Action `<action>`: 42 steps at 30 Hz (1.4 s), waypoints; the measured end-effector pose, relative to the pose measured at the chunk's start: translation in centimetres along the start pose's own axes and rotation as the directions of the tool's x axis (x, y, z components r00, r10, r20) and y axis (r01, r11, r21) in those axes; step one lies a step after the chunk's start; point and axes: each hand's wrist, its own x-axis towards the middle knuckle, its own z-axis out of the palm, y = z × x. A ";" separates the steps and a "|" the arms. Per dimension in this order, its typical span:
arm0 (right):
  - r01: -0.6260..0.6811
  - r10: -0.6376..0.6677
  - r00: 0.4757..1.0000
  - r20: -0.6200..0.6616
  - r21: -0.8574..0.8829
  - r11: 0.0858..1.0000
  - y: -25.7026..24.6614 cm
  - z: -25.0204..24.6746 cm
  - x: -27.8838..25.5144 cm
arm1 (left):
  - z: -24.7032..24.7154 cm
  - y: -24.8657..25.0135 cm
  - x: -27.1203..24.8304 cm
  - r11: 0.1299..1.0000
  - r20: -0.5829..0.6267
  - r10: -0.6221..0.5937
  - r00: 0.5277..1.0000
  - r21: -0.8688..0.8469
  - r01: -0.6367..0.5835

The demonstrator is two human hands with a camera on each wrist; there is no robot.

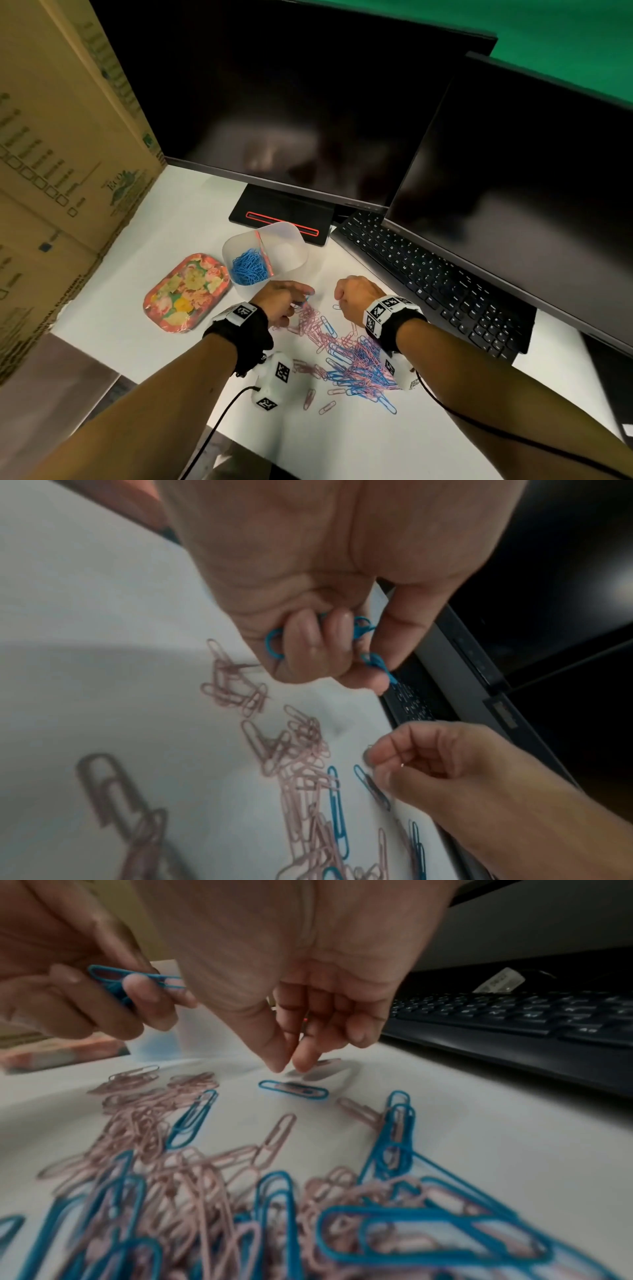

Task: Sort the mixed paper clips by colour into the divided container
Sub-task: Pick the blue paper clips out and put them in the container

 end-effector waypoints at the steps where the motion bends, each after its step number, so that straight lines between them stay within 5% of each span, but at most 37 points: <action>1: 0.002 -0.002 1.000 -0.004 -0.003 1.000 0.1 0.2 -0.1 | -0.1 -0.3 0.0 0.999 -0.007 -0.021 1.000 -0.049 0.020; 7: -0.015 0.015 1.000 -0.005 -0.009 1.000 0.6 1.3 -0.6 | 0.5 -1.4 -0.5 0.942 0.078 -0.146 0.986 -0.293 0.163; 19: -0.078 0.079 0.997 0.025 -0.011 0.997 0.6 0.8 -0.8 | 0.9 -1.4 -1.2 0.951 0.039 -0.142 0.989 -0.273 0.147; 25: -0.114 0.117 0.993 -0.011 0.168 0.979 1.7 0.7 -1.0 | 0.7 -2.1 -1.4 0.970 0.006 -0.127 0.992 -0.208 0.126; 33: -0.043 0.109 0.990 -0.086 0.558 0.829 2.9 0.9 -2.4 | 2.3 -2.0 -1.0 0.989 -0.009 -0.074 0.997 -0.126 0.072; 36: -0.151 0.205 0.975 -0.080 0.437 0.887 3.2 0.5 -2.4 | 2.1 -2.2 -0.9 0.992 -0.017 -0.084 0.996 -0.095 0.082; 38: -0.212 0.227 0.972 -0.067 0.179 0.961 2.9 0.1 -2.6 | 1.8 -2.4 -0.9 0.995 -0.036 -0.087 0.996 -0.054 0.085; 42: -0.121 0.119 0.992 -0.027 -0.089 0.989 0.7 1.4 -3.0 | 1.2 -2.8 -0.9 0.995 -0.062 -0.099 0.993 -0.003 0.099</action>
